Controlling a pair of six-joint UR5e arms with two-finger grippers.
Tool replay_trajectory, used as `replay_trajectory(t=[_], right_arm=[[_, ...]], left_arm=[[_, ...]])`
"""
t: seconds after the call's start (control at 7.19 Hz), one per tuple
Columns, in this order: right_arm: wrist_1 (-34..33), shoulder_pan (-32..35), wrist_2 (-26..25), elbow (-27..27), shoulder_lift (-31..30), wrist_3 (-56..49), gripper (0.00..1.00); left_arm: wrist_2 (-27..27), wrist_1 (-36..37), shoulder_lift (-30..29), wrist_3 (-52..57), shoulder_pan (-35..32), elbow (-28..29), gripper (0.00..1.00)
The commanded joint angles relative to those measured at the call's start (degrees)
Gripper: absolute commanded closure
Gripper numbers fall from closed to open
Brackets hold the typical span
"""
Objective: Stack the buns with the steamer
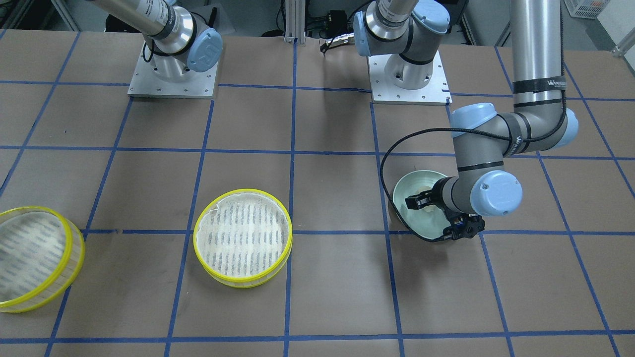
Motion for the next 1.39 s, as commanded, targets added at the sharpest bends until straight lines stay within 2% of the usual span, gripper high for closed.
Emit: replay_trajectory(t=[0.0,0.14,0.28,0.42,0.56,0.83,0.97,1.11,1.25], right_arm=[[0.0,0.0,0.4,-0.4,-0.1,-1.5,1.0],[0.0,0.0,0.7,-0.4,0.1,-1.3,1.0],[0.0,0.0,0.8,-0.4,-0.1,-1.1,1.0],[0.0,0.0,0.8,-0.5,-0.6,-0.9,1.0],[0.1,0.0,0.7,-0.5,-2.2,-0.7,1.0],[1.3,0.2,-0.1,-0.4,-5.1,-0.2,1.0],[5.0,0.5,-0.2,-0.4,-6.6,3.1,1.0],[6.3,1.0,-0.4,-0.1,-8.0,6.3,1.0],[7.7,1.6,-2.8,-0.1,-8.7,6.8,1.0]], left_arm=[[-0.2,0.2,-1.0,-0.1,0.1,0.2,0.55],[-0.2,0.2,-1.4,0.0,0.1,0.8,0.69],[-0.2,0.2,-1.4,0.1,0.1,1.2,0.89],[-0.3,0.2,-1.0,0.2,0.1,1.7,1.0],[-1.8,-0.3,0.4,-0.2,-0.3,3.5,1.0],[-11.0,-0.5,4.2,-7.2,-3.6,8.0,1.0],[-14.8,-0.5,5.9,-9.8,-7.0,10.6,1.0],[-18.0,0.3,6.5,-13.0,-10.2,11.5,1.0],[-24.5,4.8,5.9,-17.4,-11.7,11.6,1.0]])
